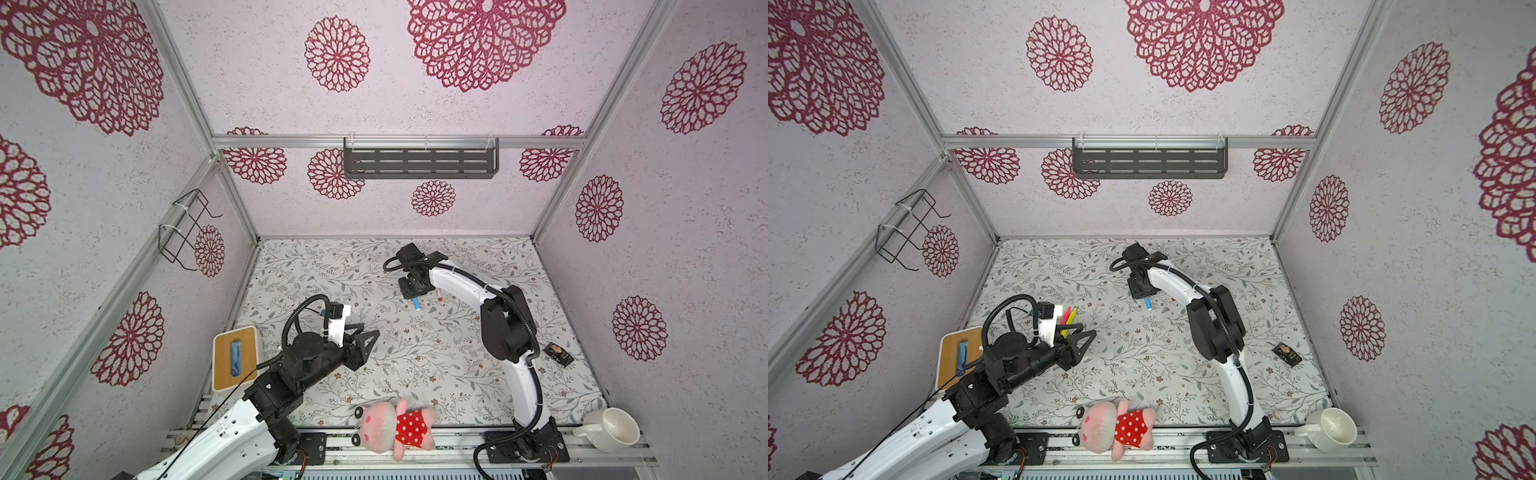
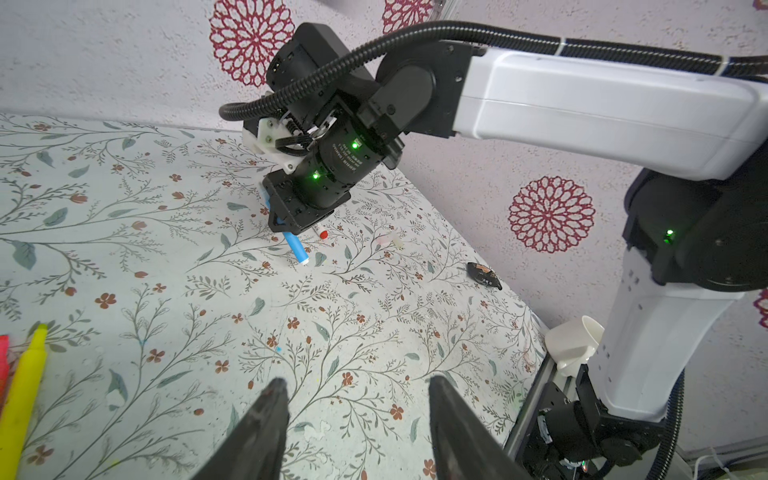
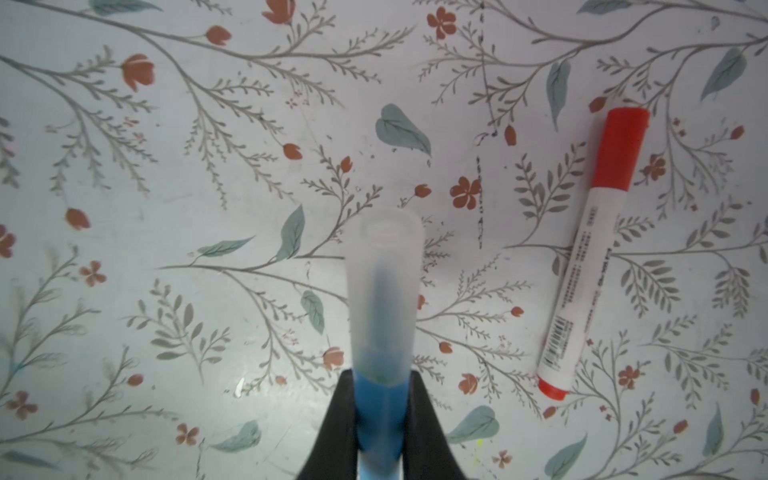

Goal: Insert the pens into the pen caps
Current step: 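Lower the capped blue marker onto the table beside the red marker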

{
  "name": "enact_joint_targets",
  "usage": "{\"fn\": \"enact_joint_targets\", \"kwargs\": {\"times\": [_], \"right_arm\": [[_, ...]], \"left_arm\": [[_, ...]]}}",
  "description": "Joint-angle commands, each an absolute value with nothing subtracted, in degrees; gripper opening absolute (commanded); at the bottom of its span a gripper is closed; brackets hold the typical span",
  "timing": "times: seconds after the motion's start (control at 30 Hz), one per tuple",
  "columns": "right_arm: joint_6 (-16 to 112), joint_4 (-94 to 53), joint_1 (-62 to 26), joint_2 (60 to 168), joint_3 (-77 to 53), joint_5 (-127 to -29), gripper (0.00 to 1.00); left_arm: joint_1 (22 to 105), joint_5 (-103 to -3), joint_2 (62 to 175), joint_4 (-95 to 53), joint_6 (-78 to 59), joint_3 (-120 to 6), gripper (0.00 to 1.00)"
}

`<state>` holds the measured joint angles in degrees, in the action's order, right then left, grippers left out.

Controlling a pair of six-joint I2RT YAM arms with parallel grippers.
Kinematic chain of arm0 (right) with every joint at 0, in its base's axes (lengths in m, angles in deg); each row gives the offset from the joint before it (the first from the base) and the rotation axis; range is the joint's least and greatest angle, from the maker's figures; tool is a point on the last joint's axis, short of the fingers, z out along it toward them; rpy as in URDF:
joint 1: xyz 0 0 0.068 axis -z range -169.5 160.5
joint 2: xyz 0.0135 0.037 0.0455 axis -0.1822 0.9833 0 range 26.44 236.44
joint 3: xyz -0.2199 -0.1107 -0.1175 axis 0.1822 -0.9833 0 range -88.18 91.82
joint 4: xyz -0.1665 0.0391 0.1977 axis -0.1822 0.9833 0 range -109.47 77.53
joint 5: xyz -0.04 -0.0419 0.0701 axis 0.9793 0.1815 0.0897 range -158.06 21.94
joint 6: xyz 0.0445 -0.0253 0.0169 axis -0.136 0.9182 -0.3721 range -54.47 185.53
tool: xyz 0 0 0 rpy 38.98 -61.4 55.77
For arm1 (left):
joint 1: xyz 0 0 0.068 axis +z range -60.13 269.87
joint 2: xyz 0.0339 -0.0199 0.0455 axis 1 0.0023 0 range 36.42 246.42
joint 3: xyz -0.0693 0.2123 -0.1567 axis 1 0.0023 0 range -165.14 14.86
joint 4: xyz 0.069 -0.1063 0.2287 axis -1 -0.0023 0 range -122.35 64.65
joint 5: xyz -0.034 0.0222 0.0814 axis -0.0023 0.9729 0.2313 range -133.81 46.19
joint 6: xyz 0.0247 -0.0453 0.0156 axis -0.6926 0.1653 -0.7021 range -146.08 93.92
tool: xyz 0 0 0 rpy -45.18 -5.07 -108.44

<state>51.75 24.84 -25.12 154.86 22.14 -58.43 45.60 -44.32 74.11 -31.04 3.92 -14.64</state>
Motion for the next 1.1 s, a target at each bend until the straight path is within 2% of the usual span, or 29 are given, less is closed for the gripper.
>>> {"fn": "enact_joint_targets", "kwargs": {"times": [0.0, 0.77, 1.07], "right_arm": [[53.4, 30.0, -24.2, 156.4, 26.1, -55.2, 0.05], [52.8, 31.9, -19.3, 164.5, 32.8, -51.0, 0.07], [52.4, 31.9, -18.3, 166.3, 36.1, -48.8, 0.11]], "left_arm": [[45.4, -43.4, 73.1, -32.1, 3.7, -13.8, 0.56], [45.3, -43.4, 71.4, -33.0, 3.9, -13.9, 0.56], [45.3, -43.7, 70.8, -33.3, 4.5, -13.4, 0.57]]}}
